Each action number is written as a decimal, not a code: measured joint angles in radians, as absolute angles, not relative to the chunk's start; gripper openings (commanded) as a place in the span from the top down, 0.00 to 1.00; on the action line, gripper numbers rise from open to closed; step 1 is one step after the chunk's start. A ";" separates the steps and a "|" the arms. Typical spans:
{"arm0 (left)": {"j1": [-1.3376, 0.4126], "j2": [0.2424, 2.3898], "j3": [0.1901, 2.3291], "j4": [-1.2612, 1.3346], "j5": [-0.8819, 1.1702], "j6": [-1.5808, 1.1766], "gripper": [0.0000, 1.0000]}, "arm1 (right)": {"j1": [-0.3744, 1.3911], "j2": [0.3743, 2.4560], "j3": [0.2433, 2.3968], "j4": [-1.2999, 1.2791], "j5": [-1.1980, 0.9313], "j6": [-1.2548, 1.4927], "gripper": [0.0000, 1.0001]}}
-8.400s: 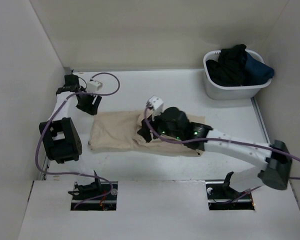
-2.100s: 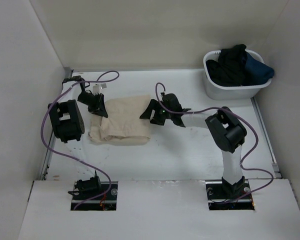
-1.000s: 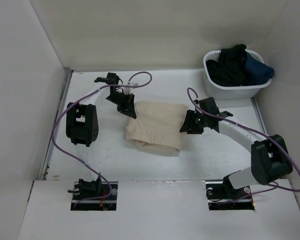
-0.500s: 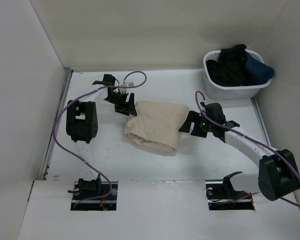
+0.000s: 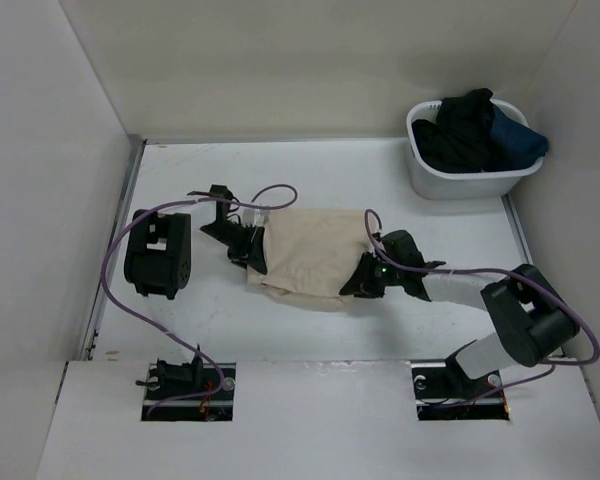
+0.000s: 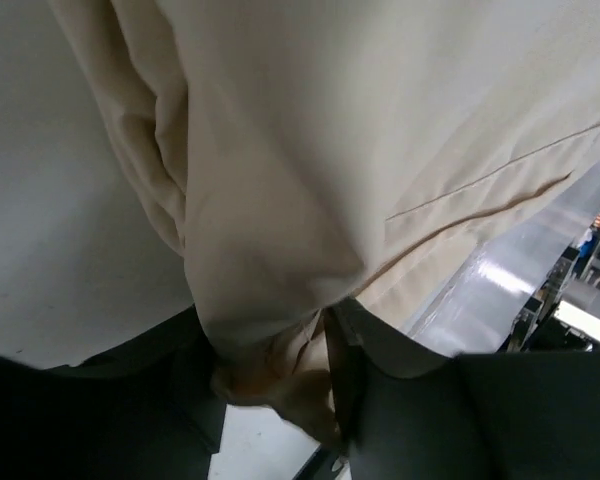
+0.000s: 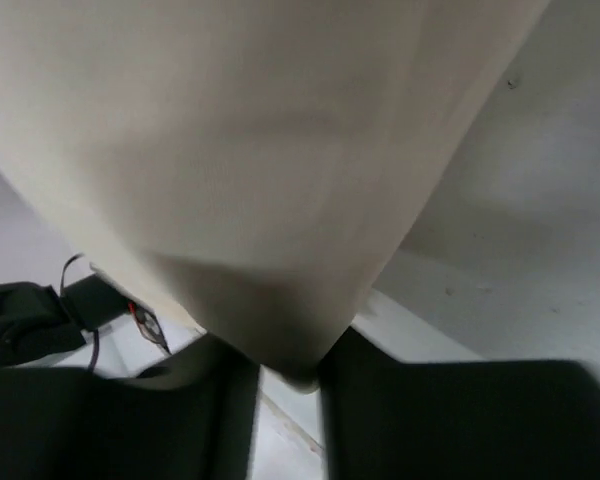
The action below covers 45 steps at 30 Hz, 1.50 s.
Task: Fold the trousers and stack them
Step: Fold the trousers
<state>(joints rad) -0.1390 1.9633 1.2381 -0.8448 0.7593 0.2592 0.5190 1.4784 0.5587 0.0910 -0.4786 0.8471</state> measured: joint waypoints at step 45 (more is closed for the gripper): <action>-0.019 1.433 1.347 -0.801 0.448 0.019 0.00 | 0.020 1.142 1.268 -0.860 0.085 0.331 0.00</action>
